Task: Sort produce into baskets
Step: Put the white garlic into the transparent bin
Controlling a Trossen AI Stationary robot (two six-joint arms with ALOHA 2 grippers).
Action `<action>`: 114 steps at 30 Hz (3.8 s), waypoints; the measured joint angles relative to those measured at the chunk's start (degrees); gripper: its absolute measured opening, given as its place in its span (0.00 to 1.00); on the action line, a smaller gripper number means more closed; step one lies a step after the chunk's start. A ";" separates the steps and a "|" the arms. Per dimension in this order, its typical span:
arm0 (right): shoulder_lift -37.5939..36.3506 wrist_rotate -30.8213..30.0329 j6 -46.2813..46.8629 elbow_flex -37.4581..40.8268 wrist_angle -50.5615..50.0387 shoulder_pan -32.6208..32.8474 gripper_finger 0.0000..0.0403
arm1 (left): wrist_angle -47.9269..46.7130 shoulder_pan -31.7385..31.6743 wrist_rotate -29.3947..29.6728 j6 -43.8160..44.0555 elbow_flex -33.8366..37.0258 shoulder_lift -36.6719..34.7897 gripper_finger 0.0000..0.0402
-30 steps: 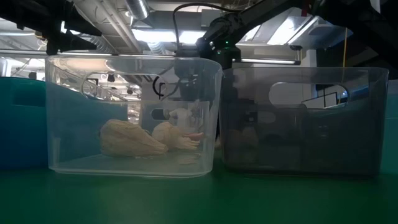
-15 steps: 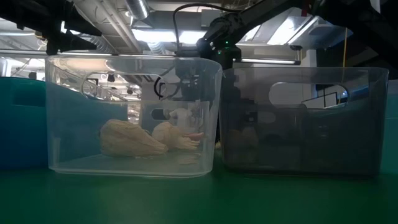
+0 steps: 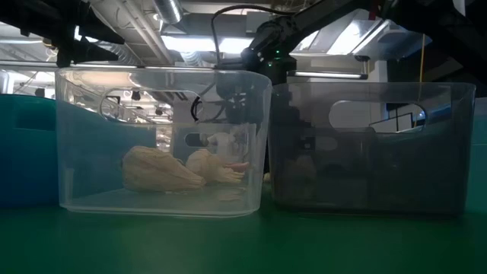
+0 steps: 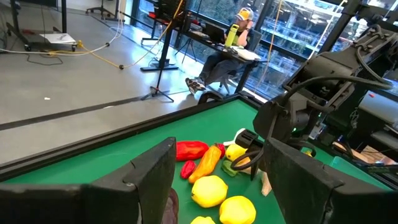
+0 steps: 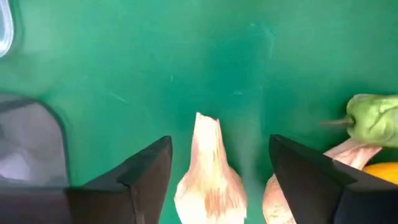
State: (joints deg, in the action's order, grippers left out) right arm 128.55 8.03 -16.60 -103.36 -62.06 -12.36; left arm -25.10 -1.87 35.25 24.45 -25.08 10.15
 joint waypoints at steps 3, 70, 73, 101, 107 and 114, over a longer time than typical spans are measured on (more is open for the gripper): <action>0.70 0.25 -0.35 0.00 1.52 0.02 0.61 | 0.00 -0.01 0.00 0.00 0.00 0.00 0.59; -1.11 20.03 -9.00 -30.40 -0.68 21.16 0.01 | -3.07 0.00 2.40 2.46 0.10 0.02 0.59; -1.11 21.11 -10.52 -29.48 3.50 23.15 0.00 | -3.05 -0.02 2.50 2.49 0.11 0.01 0.59; -5.91 24.17 -11.14 -16.87 16.07 17.38 0.00 | -7.73 -0.01 2.53 4.20 0.37 0.02 0.59; -13.94 24.36 -12.99 -16.93 8.68 15.20 0.00 | -7.72 -0.02 2.75 3.85 0.37 0.02 0.59; -27.90 22.68 -12.79 -14.05 2.33 13.72 0.00 | -7.68 -0.01 2.97 3.56 0.37 0.02 0.59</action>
State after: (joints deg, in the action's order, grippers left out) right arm 100.66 30.71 -29.39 -117.41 -59.73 1.36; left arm -32.78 -1.88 38.22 28.00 -24.71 10.17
